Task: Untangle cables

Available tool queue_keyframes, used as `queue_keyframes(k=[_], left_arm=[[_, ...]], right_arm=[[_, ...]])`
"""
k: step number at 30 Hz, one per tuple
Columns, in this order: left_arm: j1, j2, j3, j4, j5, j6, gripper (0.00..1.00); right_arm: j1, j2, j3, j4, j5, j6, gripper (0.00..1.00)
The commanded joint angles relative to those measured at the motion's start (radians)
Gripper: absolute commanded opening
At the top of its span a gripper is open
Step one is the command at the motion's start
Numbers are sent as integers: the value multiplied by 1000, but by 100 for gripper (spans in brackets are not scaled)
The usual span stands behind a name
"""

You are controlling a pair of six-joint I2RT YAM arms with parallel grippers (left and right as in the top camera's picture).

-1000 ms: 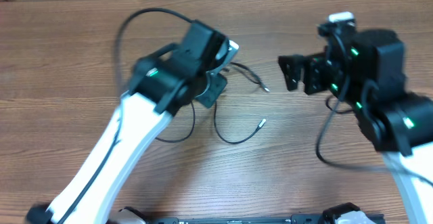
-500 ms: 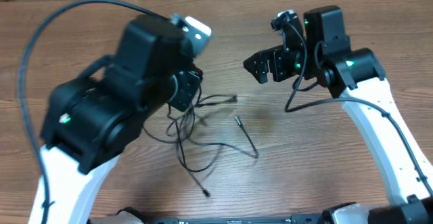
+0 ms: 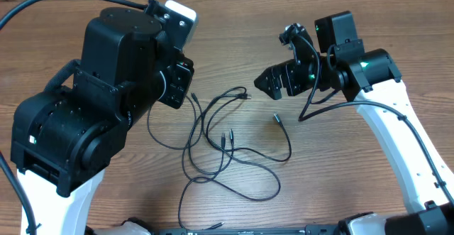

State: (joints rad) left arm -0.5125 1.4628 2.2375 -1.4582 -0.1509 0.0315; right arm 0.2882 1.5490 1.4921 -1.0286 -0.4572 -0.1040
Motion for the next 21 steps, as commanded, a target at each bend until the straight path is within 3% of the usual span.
queue_keyframes(k=[1, 6, 8, 14, 17, 21], left_arm=[[3, 3, 13, -8, 4, -5, 9], [3, 3, 13, -3, 21, -9, 8], [3, 3, 13, -3, 21, -29, 9], [3, 3, 13, -12, 22, -156, 10], [2, 3, 13, -23, 47, -167, 9], [2, 2, 13, -36, 74, -166, 9]], right_arm=[[3, 34, -5, -27, -16, -1, 100], [61, 98, -59, -30, -17, 32, 100], [122, 143, -79, 14, -15, 127, 100], [258, 240, -79, 182, 29, 513, 99], [323, 260, -79, 268, 180, 725, 85], [372, 260, -79, 295, 324, 967, 86]])
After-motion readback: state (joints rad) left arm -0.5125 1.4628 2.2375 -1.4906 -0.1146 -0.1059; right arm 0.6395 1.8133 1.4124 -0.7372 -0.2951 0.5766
